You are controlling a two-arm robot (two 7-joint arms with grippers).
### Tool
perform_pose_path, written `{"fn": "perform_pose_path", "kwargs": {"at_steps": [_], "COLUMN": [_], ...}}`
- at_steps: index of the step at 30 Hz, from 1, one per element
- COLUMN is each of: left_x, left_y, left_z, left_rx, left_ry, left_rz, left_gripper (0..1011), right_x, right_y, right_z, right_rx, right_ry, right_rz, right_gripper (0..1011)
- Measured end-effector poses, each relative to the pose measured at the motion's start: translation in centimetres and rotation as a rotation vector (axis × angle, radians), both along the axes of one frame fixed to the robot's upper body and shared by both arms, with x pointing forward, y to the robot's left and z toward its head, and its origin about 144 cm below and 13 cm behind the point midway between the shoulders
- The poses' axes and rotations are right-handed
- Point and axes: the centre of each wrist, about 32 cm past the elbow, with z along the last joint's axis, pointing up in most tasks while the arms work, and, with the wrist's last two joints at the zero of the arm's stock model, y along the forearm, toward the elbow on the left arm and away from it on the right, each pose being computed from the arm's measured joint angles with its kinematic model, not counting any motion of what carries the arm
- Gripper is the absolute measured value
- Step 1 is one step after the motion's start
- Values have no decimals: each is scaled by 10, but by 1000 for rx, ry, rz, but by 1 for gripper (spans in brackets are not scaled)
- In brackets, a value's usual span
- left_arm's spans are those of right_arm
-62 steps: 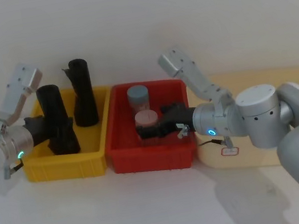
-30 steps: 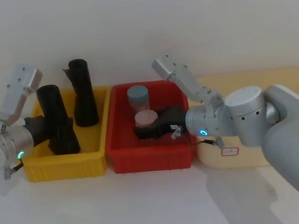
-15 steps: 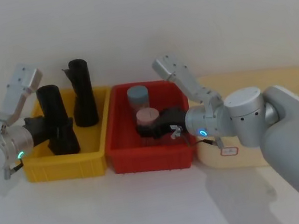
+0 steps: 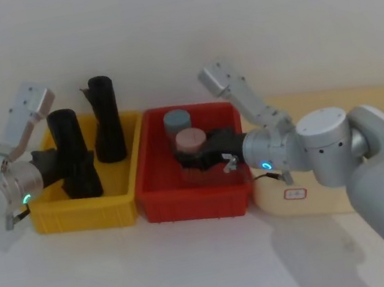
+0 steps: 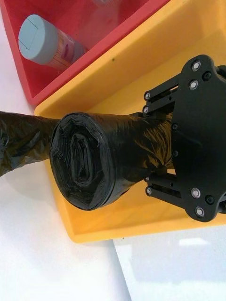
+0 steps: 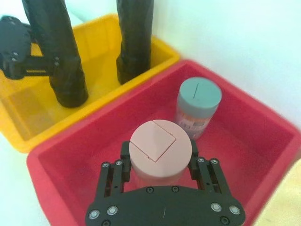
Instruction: Pick up the garbage bag with the one hand and transfer it to the other hand.
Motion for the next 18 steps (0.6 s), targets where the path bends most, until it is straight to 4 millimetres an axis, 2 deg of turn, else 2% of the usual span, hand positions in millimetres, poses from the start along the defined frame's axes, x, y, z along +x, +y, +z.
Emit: {"fn": "perform_pose_path", "kwargs": {"at_steps": [7, 14, 18], "left_x": [0, 0, 0], "left_y": [0, 0, 0], "left_z": [0, 0, 0], "left_rx": [0, 0, 0], "left_ry": [0, 0, 0], "left_rz": [0, 0, 0], "left_gripper": [486, 486, 486], "right_x": [-13, -32, -41], "right_y": [-11, -26, -34], "right_z": [17, 47, 57], "right_rx": [29, 90, 113], "right_ry": [-74, -179, -221], "right_rz": [-12, -56, -94], "right_gripper": [665, 665, 665]}}
